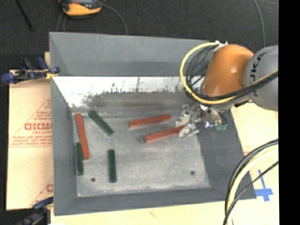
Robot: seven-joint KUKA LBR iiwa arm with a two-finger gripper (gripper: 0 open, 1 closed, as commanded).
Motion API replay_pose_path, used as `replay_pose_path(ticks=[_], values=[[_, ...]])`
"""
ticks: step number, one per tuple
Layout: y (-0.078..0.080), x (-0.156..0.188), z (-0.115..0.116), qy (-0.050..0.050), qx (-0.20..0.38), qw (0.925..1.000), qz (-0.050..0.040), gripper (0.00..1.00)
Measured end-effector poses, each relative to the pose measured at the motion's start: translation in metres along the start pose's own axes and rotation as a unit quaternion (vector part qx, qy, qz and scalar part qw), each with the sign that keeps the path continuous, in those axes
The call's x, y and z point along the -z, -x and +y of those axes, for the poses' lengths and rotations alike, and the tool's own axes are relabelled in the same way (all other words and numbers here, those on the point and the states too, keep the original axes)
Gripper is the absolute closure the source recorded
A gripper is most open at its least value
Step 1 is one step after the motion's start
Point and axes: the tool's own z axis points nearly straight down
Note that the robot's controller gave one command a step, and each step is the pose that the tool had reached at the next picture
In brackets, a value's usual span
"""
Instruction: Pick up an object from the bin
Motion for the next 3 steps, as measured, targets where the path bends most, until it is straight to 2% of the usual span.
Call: replay_pose_path(ticks=[1, 2, 3], values=[[-0.009, 0.007, 0.001, 0.004, -0.019, 0.9997, 0.0137, 1.00], [0.006, 0.018, -0.019, -0.002, -0.027, 0.9996, -0.0037, 1.00], [-0.032, 0.099, 0.011, 0.002, -0.051, 0.9987, 0.0057, 1.00]])
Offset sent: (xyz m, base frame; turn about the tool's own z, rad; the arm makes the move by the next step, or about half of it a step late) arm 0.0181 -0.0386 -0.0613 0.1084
